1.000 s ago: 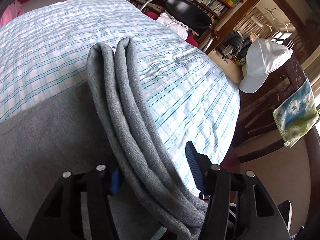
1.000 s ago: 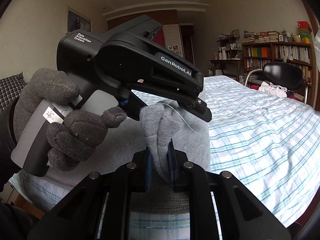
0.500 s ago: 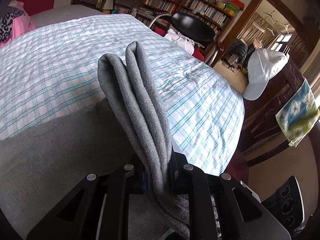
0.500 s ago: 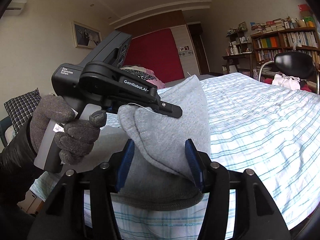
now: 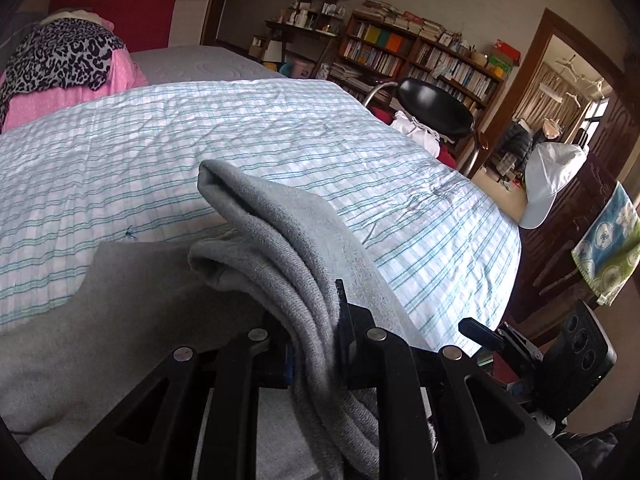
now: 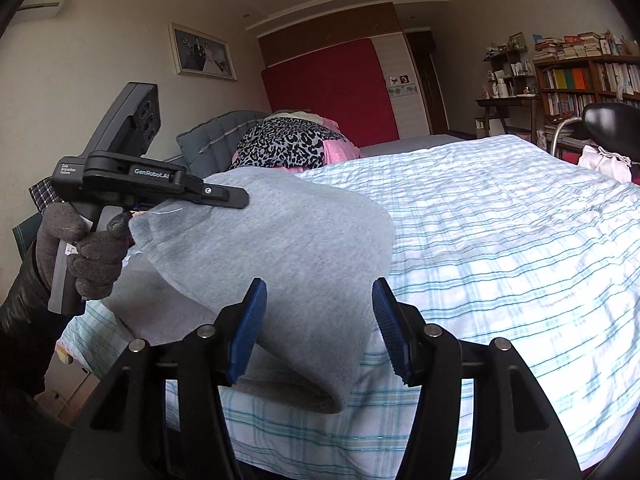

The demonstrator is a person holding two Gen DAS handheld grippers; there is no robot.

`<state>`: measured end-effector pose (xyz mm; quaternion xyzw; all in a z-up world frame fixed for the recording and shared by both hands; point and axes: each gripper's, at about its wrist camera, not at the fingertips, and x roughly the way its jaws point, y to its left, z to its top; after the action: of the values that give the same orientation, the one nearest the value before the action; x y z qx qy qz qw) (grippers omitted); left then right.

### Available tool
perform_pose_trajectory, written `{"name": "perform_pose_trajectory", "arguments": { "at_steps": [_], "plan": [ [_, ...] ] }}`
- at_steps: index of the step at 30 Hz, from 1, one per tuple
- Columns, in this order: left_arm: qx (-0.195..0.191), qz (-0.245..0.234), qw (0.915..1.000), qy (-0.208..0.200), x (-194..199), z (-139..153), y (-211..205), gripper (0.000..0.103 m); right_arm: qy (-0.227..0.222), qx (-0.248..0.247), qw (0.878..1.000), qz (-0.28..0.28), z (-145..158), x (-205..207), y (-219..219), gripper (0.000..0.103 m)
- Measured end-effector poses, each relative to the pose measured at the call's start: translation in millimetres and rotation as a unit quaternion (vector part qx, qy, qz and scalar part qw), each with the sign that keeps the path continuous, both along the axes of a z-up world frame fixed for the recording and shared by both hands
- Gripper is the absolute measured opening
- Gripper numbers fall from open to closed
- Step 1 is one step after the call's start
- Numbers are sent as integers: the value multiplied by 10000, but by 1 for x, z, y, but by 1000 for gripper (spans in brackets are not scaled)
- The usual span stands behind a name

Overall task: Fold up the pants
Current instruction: 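Fold the held leg over the other leg with both grippers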

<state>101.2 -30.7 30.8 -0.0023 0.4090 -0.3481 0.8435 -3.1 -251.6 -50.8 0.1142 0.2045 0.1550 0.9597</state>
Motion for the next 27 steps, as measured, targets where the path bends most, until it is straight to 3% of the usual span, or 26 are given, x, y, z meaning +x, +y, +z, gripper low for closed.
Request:
{"name": "perform_pose_trajectory", "arguments": {
  "at_steps": [5,11,15,16,19,22,27],
  "plan": [
    [112,259,9993,242,-8,-35,40,15,295,-200,9991,213,-10,14,21,57],
    [148,290,9971,692,-18,-90,53,16,679,-522,9958,337,-25,27,47,57],
    [15,241,9978,615,-21,-94,56,18,809,-802,9929,346,-31,34,57,57],
    [11,234,9978,618,-20,-93,57,24,837,-857,9922,346,-33,36,59,59],
    [-68,221,9981,579,-18,-85,58,58,876,-897,9914,365,-38,34,62,61],
    [-180,274,9985,450,-9,-72,58,62,879,-905,9914,354,-40,38,64,61],
    [-553,267,9944,859,25,-71,57,62,861,-897,9916,354,-45,33,68,61]
  ]
}}
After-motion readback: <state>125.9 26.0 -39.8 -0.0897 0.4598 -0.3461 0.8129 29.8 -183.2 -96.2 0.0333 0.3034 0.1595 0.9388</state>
